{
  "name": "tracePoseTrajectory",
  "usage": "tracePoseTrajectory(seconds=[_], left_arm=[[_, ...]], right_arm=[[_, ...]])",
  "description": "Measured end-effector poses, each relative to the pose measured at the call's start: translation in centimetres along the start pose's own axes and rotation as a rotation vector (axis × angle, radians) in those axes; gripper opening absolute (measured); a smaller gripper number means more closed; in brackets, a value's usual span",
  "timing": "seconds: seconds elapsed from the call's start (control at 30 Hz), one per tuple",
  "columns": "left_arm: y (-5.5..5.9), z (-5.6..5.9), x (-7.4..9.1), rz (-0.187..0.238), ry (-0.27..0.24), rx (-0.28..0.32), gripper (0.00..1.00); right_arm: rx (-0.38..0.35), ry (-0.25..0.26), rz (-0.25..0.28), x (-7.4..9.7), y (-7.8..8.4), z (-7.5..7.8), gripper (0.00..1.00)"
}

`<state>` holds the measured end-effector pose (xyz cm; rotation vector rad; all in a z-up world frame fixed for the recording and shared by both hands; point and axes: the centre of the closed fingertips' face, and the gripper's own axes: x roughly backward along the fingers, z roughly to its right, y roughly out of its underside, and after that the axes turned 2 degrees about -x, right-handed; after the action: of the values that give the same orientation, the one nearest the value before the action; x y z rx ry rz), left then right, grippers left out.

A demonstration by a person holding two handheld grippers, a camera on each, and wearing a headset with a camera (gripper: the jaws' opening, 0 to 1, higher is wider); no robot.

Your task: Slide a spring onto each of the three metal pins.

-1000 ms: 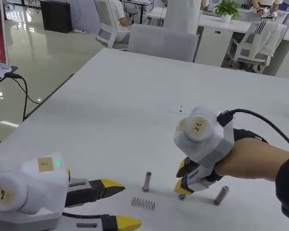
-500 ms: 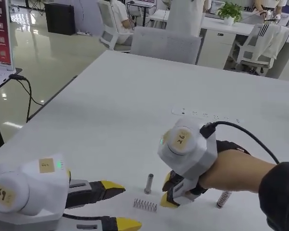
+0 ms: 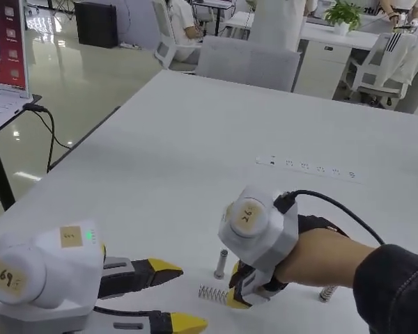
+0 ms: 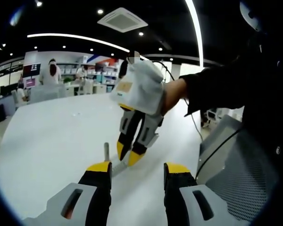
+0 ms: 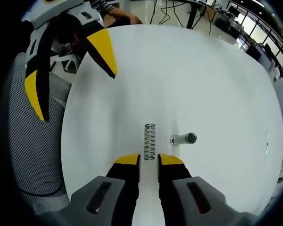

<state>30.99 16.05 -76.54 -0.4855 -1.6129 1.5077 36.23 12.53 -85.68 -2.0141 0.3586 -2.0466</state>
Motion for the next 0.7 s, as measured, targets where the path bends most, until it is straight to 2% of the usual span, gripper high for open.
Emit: tracePoseTrajectory(seconds=[0.5, 0.7], left_arm=[[0.17, -0.22, 0.12, -0.005, -0.011, 0.005, 0.38], [0.38, -0.35, 0.20, -0.009, -0.014, 0.007, 0.38]], right_arm=[[0.013, -0.001, -0.027, -1.01, 0.52, 0.09, 0.08], [0.012, -0.005, -0.019, -0.33, 0.19, -0.23, 0.08]])
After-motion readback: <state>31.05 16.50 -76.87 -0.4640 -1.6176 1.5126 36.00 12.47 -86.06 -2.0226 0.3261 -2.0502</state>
